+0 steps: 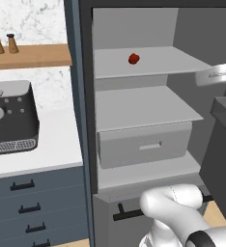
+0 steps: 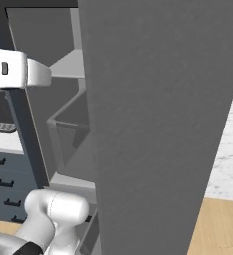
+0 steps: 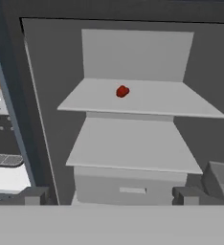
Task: Place one bell pepper and one steak in each tupperware on the nearby counter, to pack two identical lunches.
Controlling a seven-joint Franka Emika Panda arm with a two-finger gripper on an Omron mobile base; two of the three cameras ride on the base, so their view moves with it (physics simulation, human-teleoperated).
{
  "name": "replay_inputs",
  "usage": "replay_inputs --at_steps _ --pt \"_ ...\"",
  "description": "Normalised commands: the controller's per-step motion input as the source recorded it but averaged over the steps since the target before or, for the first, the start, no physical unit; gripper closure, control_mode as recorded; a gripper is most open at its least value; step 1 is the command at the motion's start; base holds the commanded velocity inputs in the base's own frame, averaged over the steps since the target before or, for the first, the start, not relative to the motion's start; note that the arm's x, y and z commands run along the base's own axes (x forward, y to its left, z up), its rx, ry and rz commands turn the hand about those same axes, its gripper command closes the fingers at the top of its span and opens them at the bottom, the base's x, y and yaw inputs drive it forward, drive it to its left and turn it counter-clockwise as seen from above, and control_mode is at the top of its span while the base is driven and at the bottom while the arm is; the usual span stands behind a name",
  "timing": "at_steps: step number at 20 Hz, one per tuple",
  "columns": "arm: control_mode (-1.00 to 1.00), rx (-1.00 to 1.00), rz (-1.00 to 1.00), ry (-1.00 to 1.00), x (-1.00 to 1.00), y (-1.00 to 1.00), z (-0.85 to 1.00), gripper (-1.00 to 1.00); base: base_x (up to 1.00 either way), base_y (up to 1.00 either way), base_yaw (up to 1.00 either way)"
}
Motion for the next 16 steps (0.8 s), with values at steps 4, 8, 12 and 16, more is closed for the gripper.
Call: replay_inputs --at_steps 4,8,12,16 --pt "-1.0 -0.03 0.0 -0.01 0.41 0.04 -0.11 -1.0 0.0 0.0 0.0" --pt "-1.0 0.0 0.09 0.0 0.28 0.21 -0.23 -1.0 0.0 0.0 0.0" --pt "-1.0 0.0 0.02 -0.01 0.31 0.04 -0.01 -1.0 0.0 0.0 0.0" --pt "-1.0 0.0 -0.02 -0.01 0.37 0.0 0.03 -1.0 0.0 0.0 0.0"
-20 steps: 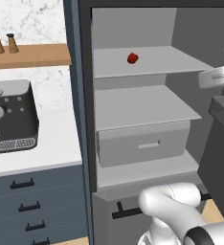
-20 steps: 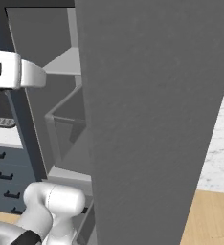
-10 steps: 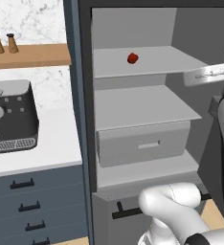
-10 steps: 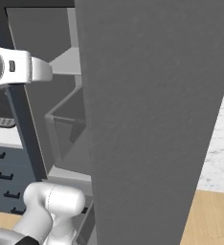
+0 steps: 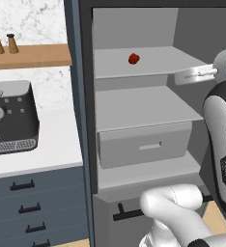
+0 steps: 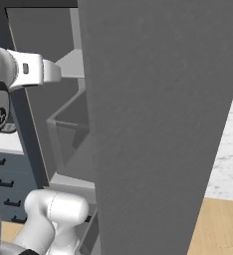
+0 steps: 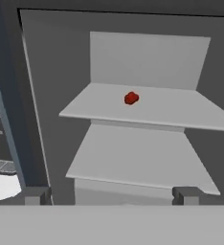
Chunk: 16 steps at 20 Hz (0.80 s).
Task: Place one bell pepper and one steak in each tupperware on the nearby counter, to pack two identical lunches.
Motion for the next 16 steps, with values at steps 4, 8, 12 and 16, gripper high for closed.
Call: replay_inputs --at_steps 4,8,12,16 --pt "-1.0 0.01 -0.02 0.02 0.39 0.01 -0.01 -1.0 0.0 0.0 0.0" --pt "-1.0 0.04 -0.05 0.05 0.38 0.0 -0.06 -1.0 0.0 0.0 0.0" --pt "-1.0 0.0 -0.08 0.02 0.33 0.03 -0.07 -1.0 0.0 0.0 0.0" --pt "-1.0 0.0 -0.15 0.02 0.34 0.01 -0.06 -1.0 0.0 0.0 0.0"
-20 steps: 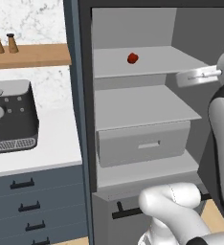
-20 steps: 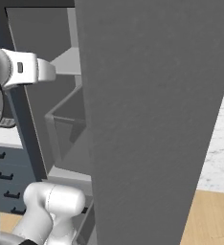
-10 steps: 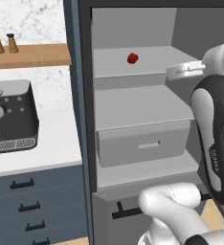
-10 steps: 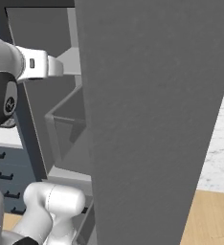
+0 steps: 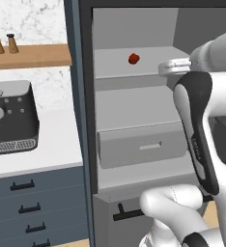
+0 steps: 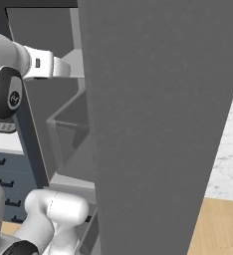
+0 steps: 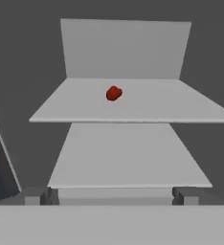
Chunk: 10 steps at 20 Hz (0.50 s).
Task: Place one bell pepper and one steak in each tupperware on the nearby counter, to pack two identical lunches.
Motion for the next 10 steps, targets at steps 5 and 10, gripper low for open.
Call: replay_inputs --at_steps 5,10 --pt "-1.0 0.0 -0.14 0.01 0.34 -0.01 0.0 -1.0 0.0 0.0 0.0" --pt "-1.0 0.01 0.01 0.0 0.16 -0.02 -0.12 -1.0 0.0 0.0 0.0"
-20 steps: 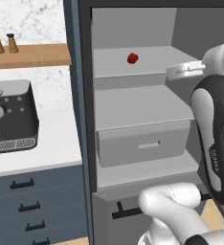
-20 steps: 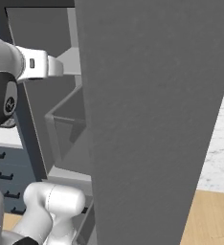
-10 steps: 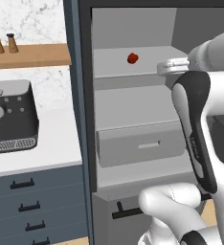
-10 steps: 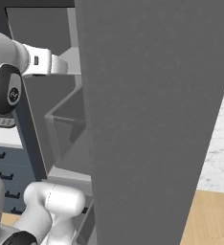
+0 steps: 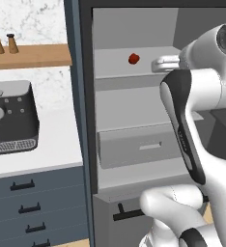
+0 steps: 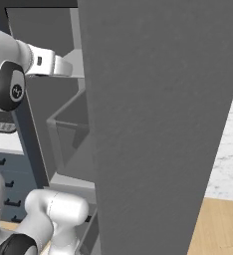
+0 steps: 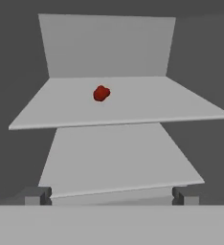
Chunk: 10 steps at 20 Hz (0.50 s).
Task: Place one bell pepper and one steak in each tupperware on the nearby counter, to pack two identical lunches.
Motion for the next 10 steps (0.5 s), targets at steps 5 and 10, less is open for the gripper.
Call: replay_inputs --at_steps 5,10 --pt "-1.0 0.0 0.04 0.0 0.24 -0.13 -0.32 -1.0 0.0 0.0 0.0" --pt "-1.0 0.0 0.01 0.0 0.34 -0.03 -0.05 -1.0 0.0 0.0 0.0"
